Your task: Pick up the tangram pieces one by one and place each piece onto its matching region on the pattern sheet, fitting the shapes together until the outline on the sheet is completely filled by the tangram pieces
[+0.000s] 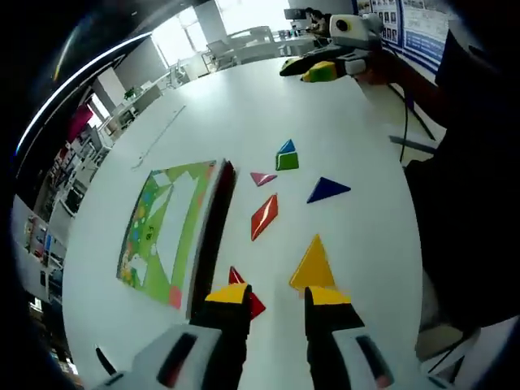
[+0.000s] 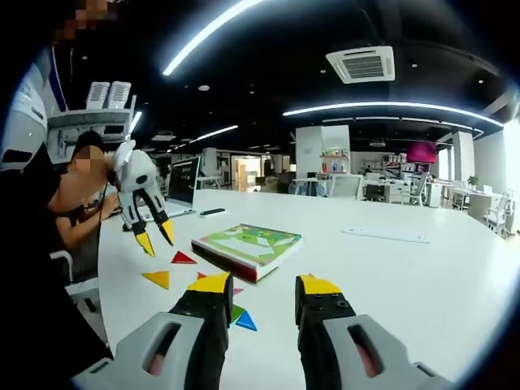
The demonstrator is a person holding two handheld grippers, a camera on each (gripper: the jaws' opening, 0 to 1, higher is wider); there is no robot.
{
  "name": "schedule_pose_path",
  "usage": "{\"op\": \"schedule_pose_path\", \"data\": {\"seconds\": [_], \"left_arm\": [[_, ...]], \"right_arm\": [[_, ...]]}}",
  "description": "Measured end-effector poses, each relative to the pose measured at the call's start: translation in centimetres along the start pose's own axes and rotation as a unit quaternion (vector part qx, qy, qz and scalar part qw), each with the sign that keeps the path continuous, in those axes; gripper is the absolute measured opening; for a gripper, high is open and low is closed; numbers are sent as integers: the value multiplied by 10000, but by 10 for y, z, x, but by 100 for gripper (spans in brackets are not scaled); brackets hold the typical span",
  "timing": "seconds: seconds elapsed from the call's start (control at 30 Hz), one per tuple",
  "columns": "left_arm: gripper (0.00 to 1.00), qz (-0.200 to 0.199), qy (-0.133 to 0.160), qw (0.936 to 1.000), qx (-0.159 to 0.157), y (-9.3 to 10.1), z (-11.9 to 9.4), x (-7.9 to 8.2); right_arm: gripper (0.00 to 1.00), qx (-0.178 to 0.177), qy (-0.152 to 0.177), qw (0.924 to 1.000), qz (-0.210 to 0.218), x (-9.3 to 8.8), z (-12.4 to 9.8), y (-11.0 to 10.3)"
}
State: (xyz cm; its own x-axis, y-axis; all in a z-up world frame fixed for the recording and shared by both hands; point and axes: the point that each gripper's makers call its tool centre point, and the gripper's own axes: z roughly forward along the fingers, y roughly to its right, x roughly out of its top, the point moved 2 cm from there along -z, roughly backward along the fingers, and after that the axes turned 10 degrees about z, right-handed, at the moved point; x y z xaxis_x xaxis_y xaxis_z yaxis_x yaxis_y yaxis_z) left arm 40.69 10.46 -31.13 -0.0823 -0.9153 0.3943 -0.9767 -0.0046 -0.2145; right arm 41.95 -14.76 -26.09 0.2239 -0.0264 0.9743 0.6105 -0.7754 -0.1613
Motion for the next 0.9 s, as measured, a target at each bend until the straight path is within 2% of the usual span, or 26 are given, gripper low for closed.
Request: {"op": "schedule_pose_path", "data": {"seconds": [0.13, 0.17, 0.33, 0.47, 0.6, 0.9], "left_arm": [[28, 337, -116, 9991, -211, 13, 6, 4], [28, 315, -126, 9992, -221, 13, 6, 3], [29, -416, -56, 9990, -140, 11, 13, 6], [30, -721, -182, 9972, -53, 17, 19, 0], [30, -1064, -168, 9941, -100, 23, 26, -1], [31, -1258, -308, 9916, -46, 21, 28, -6]], "right_arm": [[32, 2, -61, 9999, 127, -7, 1, 1], [32, 5, -67, 9998, 161, -8, 1, 1], [32, 31, -100, 9997, 200, -10, 3, 0], [32, 36, -79, 9997, 224, -11, 2, 2], [32, 35, -75, 9996, 287, -12, 2, 3], [32, 35, -4, 9996, 264, -9, -1, 5]]}}
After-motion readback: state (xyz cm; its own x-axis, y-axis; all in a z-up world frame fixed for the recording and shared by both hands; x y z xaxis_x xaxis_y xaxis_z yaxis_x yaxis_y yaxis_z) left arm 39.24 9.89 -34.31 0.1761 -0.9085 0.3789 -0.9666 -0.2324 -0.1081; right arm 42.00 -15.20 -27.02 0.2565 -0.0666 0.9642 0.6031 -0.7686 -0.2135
